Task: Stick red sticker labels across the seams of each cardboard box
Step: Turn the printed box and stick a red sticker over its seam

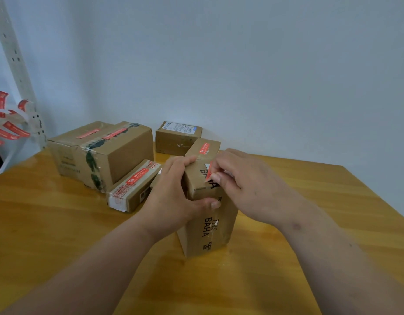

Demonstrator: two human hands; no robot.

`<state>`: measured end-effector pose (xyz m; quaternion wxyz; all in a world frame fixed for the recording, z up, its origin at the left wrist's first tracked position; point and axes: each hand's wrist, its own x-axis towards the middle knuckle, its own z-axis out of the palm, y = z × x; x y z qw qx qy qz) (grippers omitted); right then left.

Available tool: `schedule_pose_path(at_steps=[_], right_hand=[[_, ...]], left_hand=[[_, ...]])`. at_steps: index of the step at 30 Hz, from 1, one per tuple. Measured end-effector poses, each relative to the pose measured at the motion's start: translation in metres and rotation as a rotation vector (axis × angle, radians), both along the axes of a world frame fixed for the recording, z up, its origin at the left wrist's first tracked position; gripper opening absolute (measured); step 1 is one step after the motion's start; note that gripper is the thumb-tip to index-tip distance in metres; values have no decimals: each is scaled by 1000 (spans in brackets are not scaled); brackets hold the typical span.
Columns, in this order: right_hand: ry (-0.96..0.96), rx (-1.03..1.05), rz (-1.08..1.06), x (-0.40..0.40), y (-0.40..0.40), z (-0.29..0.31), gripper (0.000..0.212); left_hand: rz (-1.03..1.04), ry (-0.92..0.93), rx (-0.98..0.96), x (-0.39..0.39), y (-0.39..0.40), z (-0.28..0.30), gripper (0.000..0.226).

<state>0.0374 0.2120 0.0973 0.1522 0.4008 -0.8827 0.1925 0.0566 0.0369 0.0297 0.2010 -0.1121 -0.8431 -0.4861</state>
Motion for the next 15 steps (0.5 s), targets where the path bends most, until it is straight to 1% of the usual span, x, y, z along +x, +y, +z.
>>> schedule_pose_path(at_steps=[2, 6, 10, 15], right_hand=[[-22, -13, -11, 0, -1, 2, 9], [-59, -110, -54, -2, -1, 9, 12], [-81, -197, -120, -6, 0, 12, 10], [-85, -285, -187, -7, -4, 12, 13]], left_hand=[[-8, 1, 9, 0, 0, 0, 93], [-4, 12, -9, -1, 0, 0, 87], [3, 17, -23, -1, -1, -1, 90], [2, 22, -44, 0, 0, -1, 92]])
